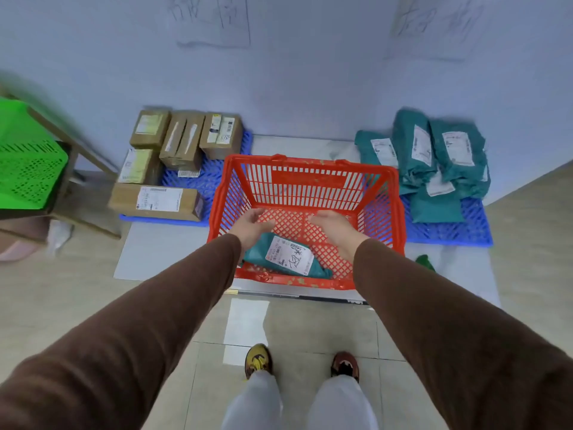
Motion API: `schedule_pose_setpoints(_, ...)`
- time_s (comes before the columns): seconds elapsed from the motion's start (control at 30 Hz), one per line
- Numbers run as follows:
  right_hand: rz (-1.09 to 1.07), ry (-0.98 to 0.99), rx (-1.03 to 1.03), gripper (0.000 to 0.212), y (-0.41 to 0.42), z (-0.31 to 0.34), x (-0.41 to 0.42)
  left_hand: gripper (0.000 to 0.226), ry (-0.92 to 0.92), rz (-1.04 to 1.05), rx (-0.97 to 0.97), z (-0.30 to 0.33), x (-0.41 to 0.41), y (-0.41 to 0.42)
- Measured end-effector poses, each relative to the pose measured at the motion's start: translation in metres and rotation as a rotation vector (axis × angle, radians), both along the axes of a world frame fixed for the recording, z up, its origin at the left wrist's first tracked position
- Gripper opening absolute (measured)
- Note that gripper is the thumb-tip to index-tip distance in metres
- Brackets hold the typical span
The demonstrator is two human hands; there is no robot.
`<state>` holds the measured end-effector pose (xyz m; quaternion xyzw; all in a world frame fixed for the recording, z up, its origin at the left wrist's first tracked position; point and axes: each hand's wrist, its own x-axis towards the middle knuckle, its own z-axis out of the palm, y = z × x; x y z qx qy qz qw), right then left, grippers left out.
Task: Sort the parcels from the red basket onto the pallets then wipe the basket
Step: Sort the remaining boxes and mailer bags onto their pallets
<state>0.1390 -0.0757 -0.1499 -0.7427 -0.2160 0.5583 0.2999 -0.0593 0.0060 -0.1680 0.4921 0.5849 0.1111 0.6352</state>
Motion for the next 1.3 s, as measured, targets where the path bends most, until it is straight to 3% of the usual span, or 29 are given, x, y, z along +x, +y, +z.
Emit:
schedule_pose_setpoints(0.23,0.100,-0.099,-0.147,0.063,-0.007,-0.044,-0.018,0.058,0.167,-0.145,-0.070,-0.042,-0.027,0.013)
schedule_pose_setpoints(0.43,0.360,-0.133,-0.362,0.055,-0.003,-0.071,-0.011,0.069,0.302,-0.228,-0.083,-0.086,-0.025,0.024)
schedule_pose_setpoints(0.57,0.467,-0.103,-0.456,0.052,0.002,-0.099,-0.002,0.093,0.366,-0.253,-0.079,-0.134,-0.022,0.040)
schedule_pose_setpoints(0.67,0.451,-0.074,-0.487,0.049,0.003,-0.118,0.002,0.097,0.431,-0.247,-0.066,-0.135,-0.017,0.038)
schedule_pose_setpoints(0.77,0.279,0.119,-0.532,0.039,0.003,-0.131,0.001,0.094,0.502,-0.242,-0.024,-0.130,-0.010,0.038)
schedule_pose_setpoints(0.83,0.236,0.167,-0.519,0.030,0.003,-0.130,-0.003,0.090,0.483,-0.231,-0.039,-0.141,-0.009,0.043)
schedule_pose_setpoints(0.93,0.206,0.121,-0.462,0.046,0.002,-0.124,-0.006,0.089,0.368,-0.155,-0.118,-0.152,-0.010,0.046)
schedule_pose_setpoints(1.07,0.256,-0.018,-0.395,0.047,0.000,-0.112,0.000,0.068,0.299,-0.102,-0.118,-0.103,0.000,0.028)
schedule_pose_setpoints(1.3,0.222,-0.113,-0.219,0.032,-0.005,-0.033,0.002,0.059,0.115,-0.011,0.006,-0.036,-0.008,0.028)
